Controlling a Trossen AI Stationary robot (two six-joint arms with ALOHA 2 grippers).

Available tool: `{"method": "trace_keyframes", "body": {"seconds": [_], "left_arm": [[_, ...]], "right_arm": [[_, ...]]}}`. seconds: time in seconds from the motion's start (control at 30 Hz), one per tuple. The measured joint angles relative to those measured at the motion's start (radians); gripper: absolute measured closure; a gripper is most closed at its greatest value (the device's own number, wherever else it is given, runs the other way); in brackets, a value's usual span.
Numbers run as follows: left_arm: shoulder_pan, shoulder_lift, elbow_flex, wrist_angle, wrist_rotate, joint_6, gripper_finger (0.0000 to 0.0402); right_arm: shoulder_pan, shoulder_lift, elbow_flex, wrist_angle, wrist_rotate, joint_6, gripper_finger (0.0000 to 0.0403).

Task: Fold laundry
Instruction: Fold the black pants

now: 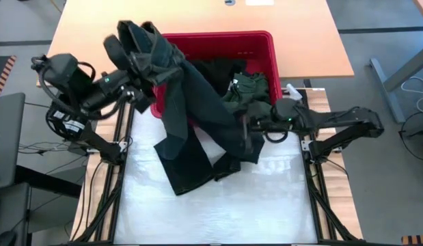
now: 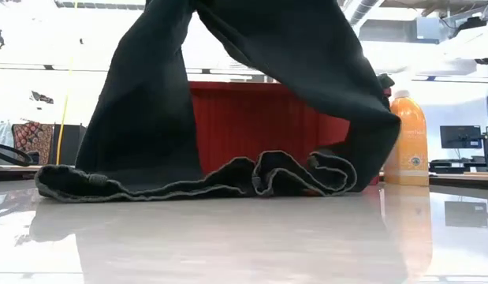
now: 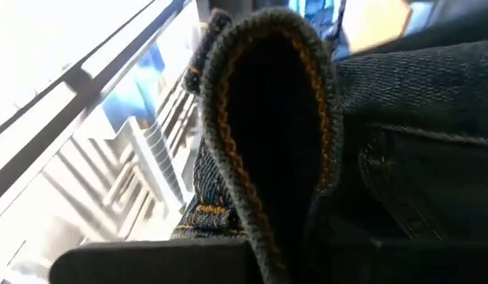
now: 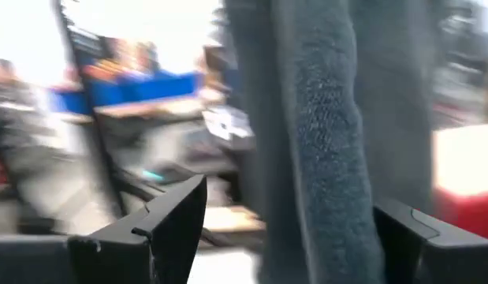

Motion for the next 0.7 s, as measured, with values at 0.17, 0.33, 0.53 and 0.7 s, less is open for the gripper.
{"method": "trace_keyframes", "body": {"seconds": [0.17,0.33,0.53,0.7], "left_arm": [[0.067,0.002,-0.001,0.090,0.044,0.106,0.0393],[0.124,0.001,0.000,0.257,0.109,0.178,0.0393],[0.181,0.002,0.000,0.335,0.143,0.262,0.0393],[0.263,0.003,-0.001,0.443,0.181,0.271,0.0393]], "right_arm": [[0.004,0.089,0.000,0.171,-0.138,-0.001,0.0101],[-0.031,0.059,-0.001,0.054,0.007,-0.004,0.0101],[-0.030,-0.118,0.001,0.009,0.237,-0.059,0.0101],[0.100,-0.193,0.002,0.014,0.356,-0.188,0.0101]]}}
